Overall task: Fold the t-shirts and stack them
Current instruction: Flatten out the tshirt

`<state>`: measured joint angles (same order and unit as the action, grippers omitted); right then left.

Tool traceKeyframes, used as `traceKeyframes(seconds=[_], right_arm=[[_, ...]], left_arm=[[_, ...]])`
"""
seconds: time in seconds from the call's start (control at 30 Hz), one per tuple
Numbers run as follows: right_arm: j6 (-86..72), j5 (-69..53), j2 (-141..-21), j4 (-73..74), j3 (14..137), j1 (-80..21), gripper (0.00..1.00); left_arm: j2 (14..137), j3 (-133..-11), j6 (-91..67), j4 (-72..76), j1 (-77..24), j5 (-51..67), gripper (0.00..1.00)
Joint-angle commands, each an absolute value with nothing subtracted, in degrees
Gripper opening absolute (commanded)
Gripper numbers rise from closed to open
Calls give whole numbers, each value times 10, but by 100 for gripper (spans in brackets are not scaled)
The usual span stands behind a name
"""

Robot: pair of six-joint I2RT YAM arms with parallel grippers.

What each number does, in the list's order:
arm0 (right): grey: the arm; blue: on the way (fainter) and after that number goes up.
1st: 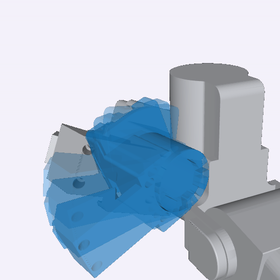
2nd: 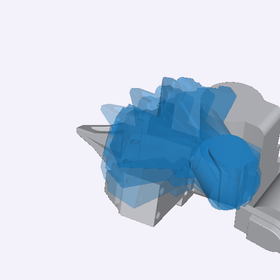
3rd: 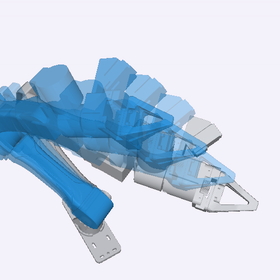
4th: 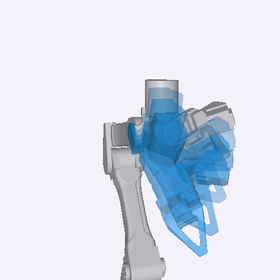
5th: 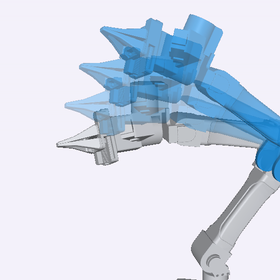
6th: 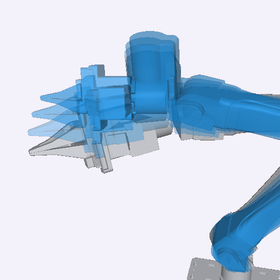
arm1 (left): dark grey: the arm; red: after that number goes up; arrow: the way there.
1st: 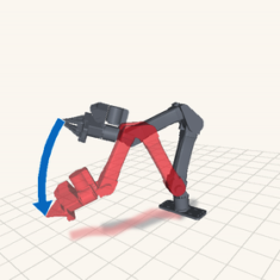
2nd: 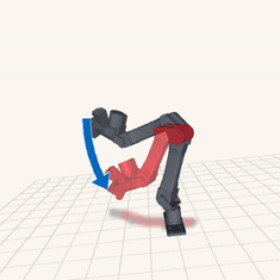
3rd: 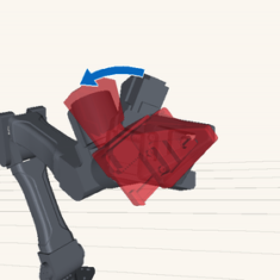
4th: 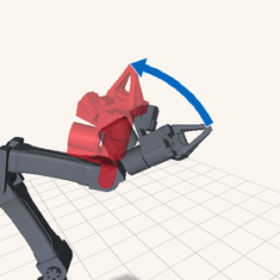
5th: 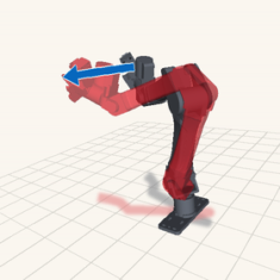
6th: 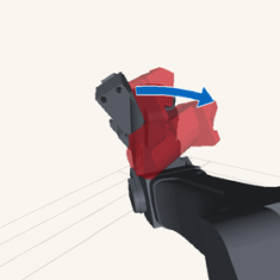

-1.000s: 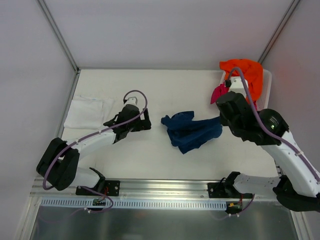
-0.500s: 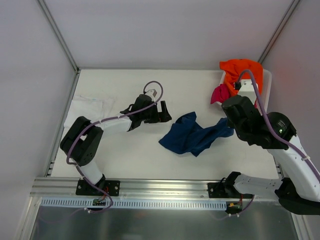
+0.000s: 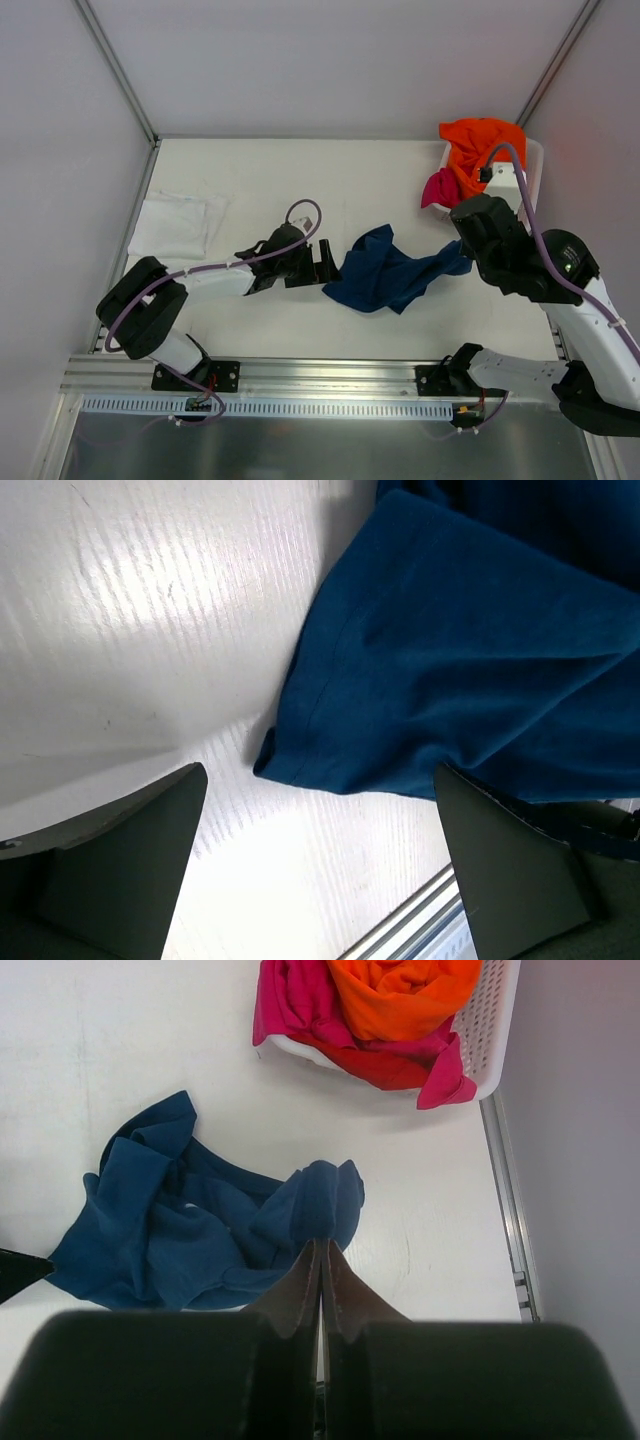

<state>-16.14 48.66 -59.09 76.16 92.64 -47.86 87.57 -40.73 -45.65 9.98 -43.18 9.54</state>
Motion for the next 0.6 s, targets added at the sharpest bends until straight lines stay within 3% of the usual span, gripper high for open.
traceKeyframes(seconds=[0.0, 0.33, 0.43, 0.47, 0.57], right_arm=[[-165, 500, -584, 787, 921, -475, 0], [-165, 489, -571, 780, 903, -475, 0], [-164, 490, -567, 780, 904, -475, 0], [-164, 491, -566, 780, 904, -475, 0], [-165, 492, -570, 780, 903, -475, 1]], left_arm=[[853, -392, -471, 101, -432, 75, 99], [961, -398, -485, 203, -451, 146, 99], [974, -403, -487, 203, -458, 147, 92], [976, -403, -487, 202, -459, 148, 87], [978, -407, -485, 191, -461, 151, 35]])
